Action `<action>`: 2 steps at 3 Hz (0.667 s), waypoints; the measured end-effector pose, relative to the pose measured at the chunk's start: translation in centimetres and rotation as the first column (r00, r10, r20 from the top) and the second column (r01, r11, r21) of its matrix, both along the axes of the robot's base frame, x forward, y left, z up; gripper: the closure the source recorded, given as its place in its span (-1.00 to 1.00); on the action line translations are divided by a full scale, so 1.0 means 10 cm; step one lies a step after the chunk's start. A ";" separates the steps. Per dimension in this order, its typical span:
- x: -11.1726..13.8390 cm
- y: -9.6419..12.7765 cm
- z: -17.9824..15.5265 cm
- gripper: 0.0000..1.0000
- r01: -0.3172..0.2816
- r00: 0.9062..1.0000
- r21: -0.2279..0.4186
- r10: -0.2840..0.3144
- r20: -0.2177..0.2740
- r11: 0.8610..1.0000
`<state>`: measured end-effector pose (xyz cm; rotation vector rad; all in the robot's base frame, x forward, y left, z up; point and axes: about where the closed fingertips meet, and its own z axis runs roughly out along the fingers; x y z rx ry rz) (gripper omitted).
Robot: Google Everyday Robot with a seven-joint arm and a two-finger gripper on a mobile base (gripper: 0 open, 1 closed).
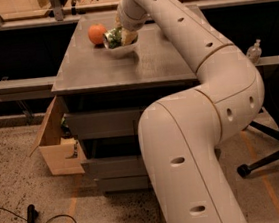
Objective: Move green can near orange
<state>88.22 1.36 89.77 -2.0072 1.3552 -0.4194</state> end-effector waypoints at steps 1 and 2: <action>0.13 0.07 -0.05 0.17 0.025 1.000 -0.015 -0.024 0.013 1.000; 0.28 0.17 -0.11 -0.47 0.062 0.998 -0.022 -0.062 0.031 0.998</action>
Offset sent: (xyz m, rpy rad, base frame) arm 0.0576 0.0187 0.0053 -0.0291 -0.0584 -0.1003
